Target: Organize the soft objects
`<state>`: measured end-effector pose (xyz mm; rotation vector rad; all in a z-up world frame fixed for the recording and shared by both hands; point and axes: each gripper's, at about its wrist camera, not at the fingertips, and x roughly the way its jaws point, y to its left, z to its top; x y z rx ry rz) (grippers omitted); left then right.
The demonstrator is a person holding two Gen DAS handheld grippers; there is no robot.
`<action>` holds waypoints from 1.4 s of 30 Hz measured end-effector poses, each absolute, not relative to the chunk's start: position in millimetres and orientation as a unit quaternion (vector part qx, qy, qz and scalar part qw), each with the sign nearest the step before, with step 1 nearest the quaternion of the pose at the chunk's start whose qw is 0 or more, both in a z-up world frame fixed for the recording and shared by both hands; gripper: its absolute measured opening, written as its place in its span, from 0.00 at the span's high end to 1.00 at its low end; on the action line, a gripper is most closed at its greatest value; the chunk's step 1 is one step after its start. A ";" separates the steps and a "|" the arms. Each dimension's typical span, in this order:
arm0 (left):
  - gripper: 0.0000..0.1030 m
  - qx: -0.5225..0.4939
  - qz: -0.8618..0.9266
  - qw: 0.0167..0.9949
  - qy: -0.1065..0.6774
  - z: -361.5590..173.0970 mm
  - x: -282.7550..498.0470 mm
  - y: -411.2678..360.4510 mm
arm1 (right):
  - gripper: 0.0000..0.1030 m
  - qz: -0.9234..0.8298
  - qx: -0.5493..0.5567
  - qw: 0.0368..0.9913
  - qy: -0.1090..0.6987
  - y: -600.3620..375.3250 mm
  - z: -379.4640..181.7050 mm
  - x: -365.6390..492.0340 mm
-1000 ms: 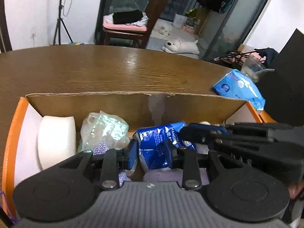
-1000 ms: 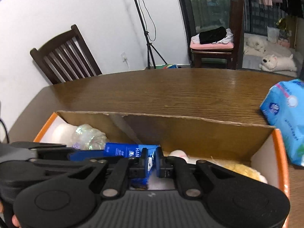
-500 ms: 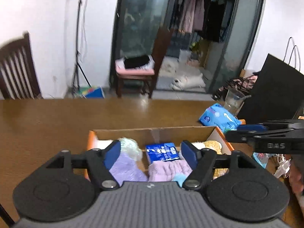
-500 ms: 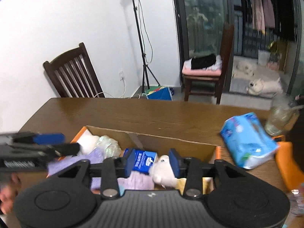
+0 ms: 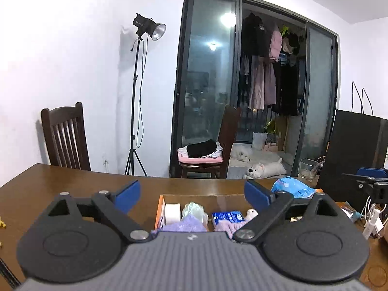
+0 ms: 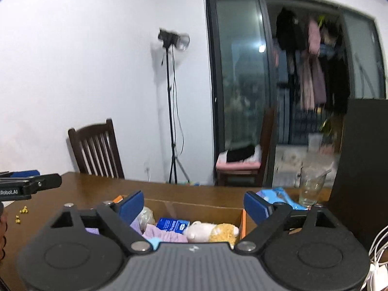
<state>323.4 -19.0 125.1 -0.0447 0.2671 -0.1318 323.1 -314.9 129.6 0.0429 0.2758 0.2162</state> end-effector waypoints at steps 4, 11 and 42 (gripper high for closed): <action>0.08 -0.007 -0.053 0.991 0.126 118.7 301.1 -23.7 | 0.11 0.096 0.029 0.987 0.124 -311.2 123.0 303.1; 0.00 -0.016 -0.037 0.990 0.137 103.5 219.1 -14.4 | 0.11 0.081 0.063 0.987 0.123 -319.5 104.2 241.4; 0.00 0.010 -0.030 0.995 0.097 31.4 -0.9 -27.1 | 0.03 0.098 0.048 0.986 0.126 -269.8 5.6 2.2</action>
